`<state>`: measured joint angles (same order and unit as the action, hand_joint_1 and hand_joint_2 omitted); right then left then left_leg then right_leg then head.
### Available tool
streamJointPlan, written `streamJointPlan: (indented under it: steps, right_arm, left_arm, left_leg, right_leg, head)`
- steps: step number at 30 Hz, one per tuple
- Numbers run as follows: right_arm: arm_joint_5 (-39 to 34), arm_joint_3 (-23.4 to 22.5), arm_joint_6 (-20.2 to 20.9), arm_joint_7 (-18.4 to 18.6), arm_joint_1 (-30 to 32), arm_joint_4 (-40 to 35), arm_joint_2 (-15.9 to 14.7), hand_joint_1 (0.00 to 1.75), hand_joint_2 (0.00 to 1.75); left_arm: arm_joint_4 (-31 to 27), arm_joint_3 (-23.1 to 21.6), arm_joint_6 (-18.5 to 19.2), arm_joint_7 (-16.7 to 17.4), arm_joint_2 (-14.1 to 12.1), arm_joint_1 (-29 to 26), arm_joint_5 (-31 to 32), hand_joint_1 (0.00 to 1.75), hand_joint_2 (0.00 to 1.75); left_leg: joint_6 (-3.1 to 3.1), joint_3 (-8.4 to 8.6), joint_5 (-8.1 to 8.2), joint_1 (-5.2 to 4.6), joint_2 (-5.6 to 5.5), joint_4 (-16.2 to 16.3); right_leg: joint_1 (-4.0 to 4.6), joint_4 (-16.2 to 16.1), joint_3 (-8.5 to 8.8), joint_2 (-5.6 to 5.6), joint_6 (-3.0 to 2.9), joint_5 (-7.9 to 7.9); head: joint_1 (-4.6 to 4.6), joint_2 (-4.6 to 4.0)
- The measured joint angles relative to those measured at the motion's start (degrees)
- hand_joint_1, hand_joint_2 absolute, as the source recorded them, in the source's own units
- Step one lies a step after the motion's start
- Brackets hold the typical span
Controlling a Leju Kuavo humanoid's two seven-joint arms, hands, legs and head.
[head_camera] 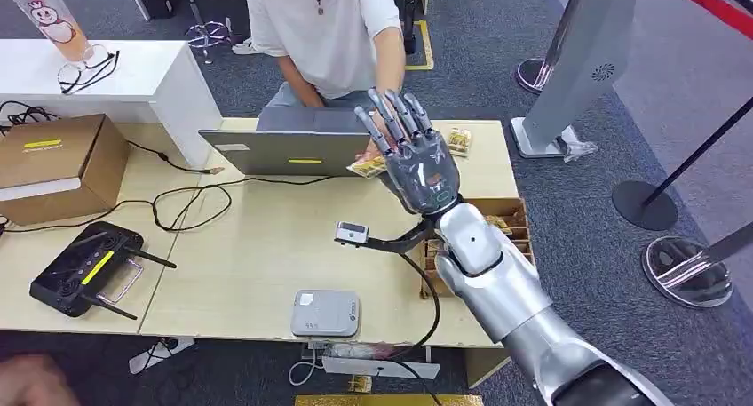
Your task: Pass the card to the sensor for recognition and then transmit it.
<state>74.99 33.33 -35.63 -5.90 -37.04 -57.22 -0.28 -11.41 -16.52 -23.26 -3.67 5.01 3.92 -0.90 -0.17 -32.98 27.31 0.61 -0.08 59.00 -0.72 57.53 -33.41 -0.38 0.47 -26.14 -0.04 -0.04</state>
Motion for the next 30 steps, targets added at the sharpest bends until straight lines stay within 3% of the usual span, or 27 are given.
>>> streamJointPlan:
  steps: [9,10,11,12,18,22,27,30]
  right_arm:
    - [0.96,0.70,2.21,-0.13,-0.48,0.39,-0.04,0.03,1.75]
    - [0.96,0.74,2.49,-0.13,-0.48,0.39,-0.11,0.26,1.75]
    - [0.96,0.79,2.56,-0.13,-0.47,0.39,-0.20,0.73,1.75]
    - [0.96,0.85,2.65,-0.13,-0.47,0.42,-0.30,1.33,1.75]
    - [0.96,1.18,2.86,-0.15,-0.43,0.59,-0.87,1.48,1.75]
    - [0.96,1.44,2.97,-0.20,-0.43,0.68,-1.01,1.48,1.75]
    - [0.96,1.68,2.97,-0.20,-0.43,0.77,-1.09,1.73,1.75]
    - [0.96,1.84,3.02,-0.24,-0.42,0.77,-1.14,1.73,1.75]
  left_arm:
    - [0.00,0.00,-0.15,-0.11,0.07,-0.03,-0.11,0.00,0.00]
    - [0.00,0.00,-0.02,-0.11,0.07,-0.03,-0.07,0.00,0.00]
    - [0.00,0.00,0.17,-0.09,0.04,-0.04,-0.04,0.00,0.00]
    - [0.00,0.00,0.24,-0.11,0.04,-0.05,-0.04,0.00,0.00]
    - [0.00,0.00,0.33,-0.11,0.00,-0.06,-0.07,0.00,0.00]
    - [0.00,0.00,0.33,-0.13,0.00,-0.06,-0.07,0.00,0.00]
    - [0.00,0.00,0.33,-0.13,0.00,-0.06,-0.07,0.00,0.00]
    - [0.00,0.00,0.33,-0.18,0.00,-0.06,-0.04,0.00,0.00]
  left_leg:
    - [0.00,0.00,0.00,0.00,0.00,0.00]
    - [0.00,0.00,0.00,0.00,0.00,0.00]
    - [0.00,0.00,0.00,0.00,0.00,0.00]
    - [0.00,0.00,0.00,0.00,0.00,0.00]
    - [0.00,0.00,0.00,0.00,0.00,0.00]
    - [0.00,0.00,0.00,0.00,0.00,0.00]
    - [0.00,0.00,0.00,0.00,0.00,0.00]
    - [0.00,0.01,0.00,0.00,0.00,0.00]
  right_leg:
    - [0.00,0.00,0.00,0.00,0.00,0.00]
    - [0.00,0.00,0.00,0.00,0.00,0.00]
    - [0.00,0.00,0.00,0.00,0.00,0.00]
    - [0.00,0.00,0.00,0.00,0.00,0.00]
    - [0.00,0.00,0.00,0.00,0.00,0.00]
    - [0.00,0.00,-0.01,0.00,0.00,0.00]
    - [0.00,0.00,-0.01,0.00,0.00,0.00]
    - [0.00,0.00,-0.01,0.00,0.00,0.00]
  head:
    - [0.00,0.00]
    - [-0.02,0.00]
    - [-0.02,0.00]
    - [0.00,0.00]
    - [0.00,0.00]
    - [-0.02,0.00]
    - [-0.02,0.00]
    - [0.00,0.00]
